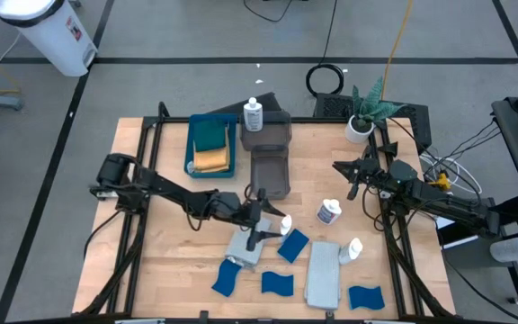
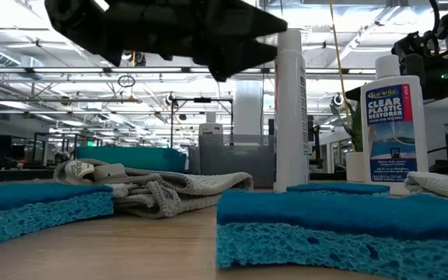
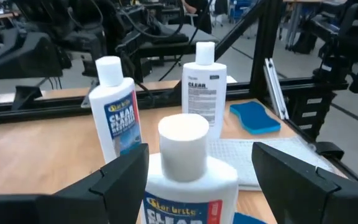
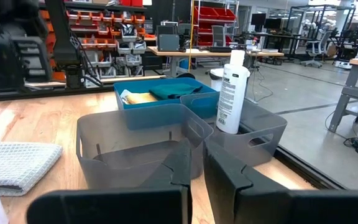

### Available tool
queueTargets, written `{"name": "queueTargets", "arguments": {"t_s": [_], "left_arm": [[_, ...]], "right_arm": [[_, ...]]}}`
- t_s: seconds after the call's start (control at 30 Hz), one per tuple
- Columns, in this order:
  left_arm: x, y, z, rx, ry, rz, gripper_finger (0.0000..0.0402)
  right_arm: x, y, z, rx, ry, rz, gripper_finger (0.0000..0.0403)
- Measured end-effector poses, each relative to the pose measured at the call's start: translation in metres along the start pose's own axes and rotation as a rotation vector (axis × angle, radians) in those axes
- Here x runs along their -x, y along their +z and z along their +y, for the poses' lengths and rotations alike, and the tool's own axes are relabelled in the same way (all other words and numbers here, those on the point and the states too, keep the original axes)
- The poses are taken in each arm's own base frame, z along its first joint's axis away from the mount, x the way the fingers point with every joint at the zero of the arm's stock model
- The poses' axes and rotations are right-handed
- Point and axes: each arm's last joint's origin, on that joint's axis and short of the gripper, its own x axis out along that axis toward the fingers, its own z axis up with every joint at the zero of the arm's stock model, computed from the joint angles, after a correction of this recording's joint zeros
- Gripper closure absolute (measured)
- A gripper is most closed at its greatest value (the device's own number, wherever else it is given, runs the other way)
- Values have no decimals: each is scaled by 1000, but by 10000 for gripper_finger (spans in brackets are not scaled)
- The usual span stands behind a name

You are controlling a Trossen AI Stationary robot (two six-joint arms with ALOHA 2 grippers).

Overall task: Pick & Place Kitchen Items
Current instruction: Put the white plastic restorer bottle into the top black bin

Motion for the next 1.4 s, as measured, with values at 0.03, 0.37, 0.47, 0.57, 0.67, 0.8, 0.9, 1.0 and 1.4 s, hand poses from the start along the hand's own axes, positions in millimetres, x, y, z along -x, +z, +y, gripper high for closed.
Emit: {"name": "queueTargets", "arguments": {"t_s": [0.03, 0.37, 0.47, 0.57, 0.67, 0.8, 0.9, 1.0, 1.4], "left_arm": [[-3, -1, 0, 0, 0, 1, 112], [-8, 4, 5, 2, 14, -22, 112], [-8, 3, 8, 3, 21, -14, 112], [-8, 2, 9, 4, 24, -6, 112], [-8, 2, 9, 4, 6, -4, 112], [-8, 2, 8, 1, -23, -4, 112], [-8, 3, 8, 0, -25, -16, 112], [-8, 3, 8, -3, -25, -12, 112], [-8, 2, 8, -29, -25, -2, 112]], "right_arm": [[0, 0, 0, 0, 0, 0, 383], [0, 0, 0, 0, -1, -2, 383], [0, 0, 0, 0, 0, -2, 383], [0, 0, 0, 0, 0, -3, 383], [0, 0, 0, 0, 0, -3, 383], [0, 0, 0, 0, -1, -3, 383], [0, 0, 0, 0, 0, -3, 383], [0, 0, 0, 0, -1, -3, 383], [0, 0, 0, 0, 0, -3, 383]]}}
